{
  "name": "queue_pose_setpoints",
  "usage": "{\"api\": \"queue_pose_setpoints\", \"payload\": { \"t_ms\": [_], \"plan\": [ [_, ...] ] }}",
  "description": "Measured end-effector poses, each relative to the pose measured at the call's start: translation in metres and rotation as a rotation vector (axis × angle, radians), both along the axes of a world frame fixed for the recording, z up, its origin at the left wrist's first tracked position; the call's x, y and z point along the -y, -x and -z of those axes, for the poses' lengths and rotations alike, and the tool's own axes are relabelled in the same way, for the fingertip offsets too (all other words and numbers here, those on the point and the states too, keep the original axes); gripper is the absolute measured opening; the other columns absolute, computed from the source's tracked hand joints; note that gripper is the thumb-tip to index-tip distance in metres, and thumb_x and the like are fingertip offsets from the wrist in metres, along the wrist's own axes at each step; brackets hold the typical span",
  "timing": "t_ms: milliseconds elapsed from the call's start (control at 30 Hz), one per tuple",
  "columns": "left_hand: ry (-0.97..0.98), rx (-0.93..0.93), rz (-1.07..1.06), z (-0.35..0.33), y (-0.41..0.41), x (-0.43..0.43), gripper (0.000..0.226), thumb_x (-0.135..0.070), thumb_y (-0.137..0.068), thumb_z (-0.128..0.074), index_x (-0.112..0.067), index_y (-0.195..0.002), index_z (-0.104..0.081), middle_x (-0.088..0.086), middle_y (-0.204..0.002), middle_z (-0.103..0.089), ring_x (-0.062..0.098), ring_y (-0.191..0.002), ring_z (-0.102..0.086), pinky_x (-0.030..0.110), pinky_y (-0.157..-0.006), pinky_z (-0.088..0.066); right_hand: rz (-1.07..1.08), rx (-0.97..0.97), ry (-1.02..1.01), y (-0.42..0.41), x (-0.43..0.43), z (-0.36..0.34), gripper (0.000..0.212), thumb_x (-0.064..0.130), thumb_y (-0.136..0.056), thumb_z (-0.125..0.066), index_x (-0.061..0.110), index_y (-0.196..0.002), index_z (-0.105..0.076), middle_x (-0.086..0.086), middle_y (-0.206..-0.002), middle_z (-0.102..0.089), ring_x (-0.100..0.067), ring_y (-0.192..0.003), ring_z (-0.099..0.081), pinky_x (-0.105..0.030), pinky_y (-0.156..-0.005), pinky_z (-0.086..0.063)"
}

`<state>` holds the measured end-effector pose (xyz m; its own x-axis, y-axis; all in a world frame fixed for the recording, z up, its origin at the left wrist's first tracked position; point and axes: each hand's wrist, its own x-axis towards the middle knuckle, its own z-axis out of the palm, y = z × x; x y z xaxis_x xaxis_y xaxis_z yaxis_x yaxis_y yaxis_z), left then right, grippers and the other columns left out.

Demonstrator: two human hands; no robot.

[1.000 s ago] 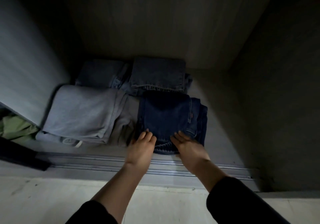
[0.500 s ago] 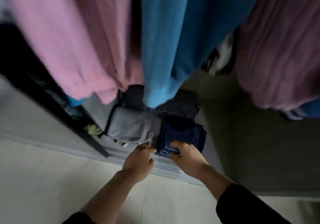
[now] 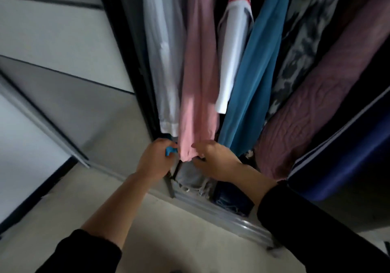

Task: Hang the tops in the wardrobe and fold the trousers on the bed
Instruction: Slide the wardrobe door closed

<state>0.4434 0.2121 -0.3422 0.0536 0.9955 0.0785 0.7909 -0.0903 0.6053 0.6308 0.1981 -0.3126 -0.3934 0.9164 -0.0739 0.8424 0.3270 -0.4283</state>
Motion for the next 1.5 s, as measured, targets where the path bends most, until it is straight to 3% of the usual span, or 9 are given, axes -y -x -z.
{"api": "queue_pose_setpoints", "payload": {
  "t_ms": [200,400,633,767,933,1100,1300,1500],
  "plan": [
    [-0.235,0.04,-0.074,-0.09,0.049,-0.026,0.026,-0.007,-0.077,-0.062,-0.009,-0.101,-0.071,0.012,-0.103,-0.068,0.029,-0.095,-0.064,0.031,-0.083,-0.046,-0.024,-0.046,-0.228,0.04,-0.02,-0.095,0.048,0.029,-0.094,-0.05,0.018,-0.141,-0.044,-0.004,-0.138,-0.052,-0.026,-0.121,-0.053,-0.035,-0.095,-0.045],
    [-0.316,0.11,-0.169,-0.152,0.095,-0.056,0.043,-0.01,-0.082,-0.061,-0.018,-0.124,-0.056,0.005,-0.114,-0.063,0.024,-0.092,-0.061,0.032,-0.084,-0.049,-0.04,-0.139,-0.393,0.093,-0.049,-0.171,0.05,0.026,-0.093,-0.052,0.014,-0.141,-0.043,-0.005,-0.141,-0.05,-0.023,-0.125,-0.051,-0.039,-0.102,-0.043],
    [-0.304,0.144,-0.176,-0.18,0.107,-0.091,0.053,-0.035,-0.09,-0.058,-0.021,-0.136,-0.037,0.005,-0.126,-0.055,0.023,-0.11,-0.057,0.035,-0.09,-0.047,0.119,-0.209,-0.59,0.139,-0.093,-0.24,0.051,0.036,-0.096,-0.052,0.014,-0.139,-0.039,-0.004,-0.134,-0.052,-0.022,-0.116,-0.055,-0.039,-0.091,-0.049],
    [-0.418,0.139,-0.196,-0.191,0.093,-0.103,0.059,-0.046,-0.088,-0.056,-0.02,-0.135,-0.031,0.001,-0.126,-0.048,0.024,-0.111,-0.055,0.035,-0.082,-0.045,0.229,-0.225,-0.73,0.155,-0.114,-0.264,0.05,0.041,-0.096,-0.051,0.01,-0.133,-0.037,-0.007,-0.124,-0.055,-0.024,-0.11,-0.056,-0.036,-0.081,-0.05],
    [-0.494,0.12,-0.196,-0.201,0.082,-0.116,0.044,-0.049,-0.089,-0.054,-0.017,-0.115,-0.038,-0.003,-0.108,-0.051,0.021,-0.096,-0.057,0.028,-0.067,-0.039,0.282,-0.242,-0.712,0.169,-0.139,-0.278,0.048,0.045,-0.096,-0.049,0.007,-0.123,-0.042,-0.007,-0.097,-0.06,-0.027,-0.092,-0.061,-0.03,-0.064,-0.037],
    [-0.487,0.073,-0.189,-0.2,0.074,-0.122,0.035,-0.034,-0.091,-0.056,-0.014,-0.113,-0.038,0.003,-0.097,-0.057,0.026,-0.088,-0.061,0.034,-0.071,-0.046,0.304,-0.321,-0.611,0.171,-0.15,-0.28,0.039,0.045,-0.095,-0.051,0.007,-0.105,-0.05,0.0,-0.069,-0.051,-0.023,-0.069,-0.059,-0.031,-0.056,-0.041],
    [-0.515,0.056,-0.177,-0.201,0.068,-0.121,0.037,-0.027,-0.091,-0.058,-0.016,-0.12,-0.038,-0.004,-0.086,-0.049,0.022,-0.09,-0.06,0.028,-0.07,-0.039,0.262,-0.341,-0.593,0.164,-0.147,-0.279,0.039,0.044,-0.096,-0.051,0.006,-0.104,-0.05,-0.006,-0.078,-0.057,-0.028,-0.078,-0.064,-0.032,-0.059,-0.043],
    [-0.525,0.069,-0.186,-0.201,0.039,-0.108,0.036,-0.025,-0.091,-0.058,-0.014,-0.12,-0.038,0.0,-0.093,-0.058,0.023,-0.09,-0.061,0.029,-0.071,-0.04,0.255,-0.34,-0.607,0.136,-0.135,-0.279,0.042,0.044,-0.096,-0.049,0.005,-0.112,-0.049,-0.013,-0.091,-0.065,-0.031,-0.085,-0.063,-0.033,-0.062,-0.043]
  ]
}}
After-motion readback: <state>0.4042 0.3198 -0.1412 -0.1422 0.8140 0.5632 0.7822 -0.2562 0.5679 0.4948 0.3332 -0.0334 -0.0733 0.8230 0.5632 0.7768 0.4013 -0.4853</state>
